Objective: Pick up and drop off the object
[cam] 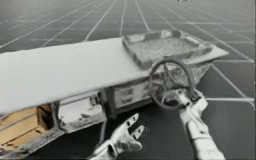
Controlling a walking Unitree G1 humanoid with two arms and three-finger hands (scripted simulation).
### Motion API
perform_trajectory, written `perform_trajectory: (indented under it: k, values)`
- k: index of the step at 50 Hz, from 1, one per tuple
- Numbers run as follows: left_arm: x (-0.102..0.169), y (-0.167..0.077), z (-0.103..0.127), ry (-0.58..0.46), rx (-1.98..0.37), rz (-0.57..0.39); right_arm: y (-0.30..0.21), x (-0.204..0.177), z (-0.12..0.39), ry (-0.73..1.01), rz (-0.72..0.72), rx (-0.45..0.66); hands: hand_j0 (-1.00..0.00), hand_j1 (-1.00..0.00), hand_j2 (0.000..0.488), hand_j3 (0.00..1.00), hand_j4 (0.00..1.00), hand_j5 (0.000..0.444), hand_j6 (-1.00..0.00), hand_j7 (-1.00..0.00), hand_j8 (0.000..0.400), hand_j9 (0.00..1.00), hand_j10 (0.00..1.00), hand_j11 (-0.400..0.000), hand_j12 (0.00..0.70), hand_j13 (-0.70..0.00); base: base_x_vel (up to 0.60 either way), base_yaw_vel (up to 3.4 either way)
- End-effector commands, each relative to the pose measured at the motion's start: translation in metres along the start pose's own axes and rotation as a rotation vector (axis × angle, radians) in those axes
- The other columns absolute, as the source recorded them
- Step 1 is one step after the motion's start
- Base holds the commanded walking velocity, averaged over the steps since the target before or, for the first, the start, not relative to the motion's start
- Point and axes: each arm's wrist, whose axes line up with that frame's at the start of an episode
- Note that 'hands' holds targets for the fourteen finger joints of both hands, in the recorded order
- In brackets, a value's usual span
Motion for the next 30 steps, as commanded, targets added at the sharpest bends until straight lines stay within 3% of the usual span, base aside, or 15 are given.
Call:
perform_trajectory:
  k: [1, 30]
  values:
    - [0.0014, -0.0052, 0.0018, 0.002, 0.019, -0.006, -0.0025, 0.0004, 0.0067, -0.015, 0.006, 0.033, 0.0, 0.0, 0.0, 1.0, 1.0, 0.0, 0.0, 0.0, 0.0, 1.0, 1.0, -0.4, 0.0, -0.7, 0.25, 0.83]
    - [0.0013, -0.0052, 0.0018, 0.002, 0.019, -0.006, -0.0025, 0.0004, 0.0067, -0.015, 0.006, 0.033, 0.0, 0.0, 0.0, 1.0, 1.0, 0.0, 0.0, 0.0, 0.0, 1.0, 1.0, -0.4, 0.0, -0.7, 0.26, 0.54]
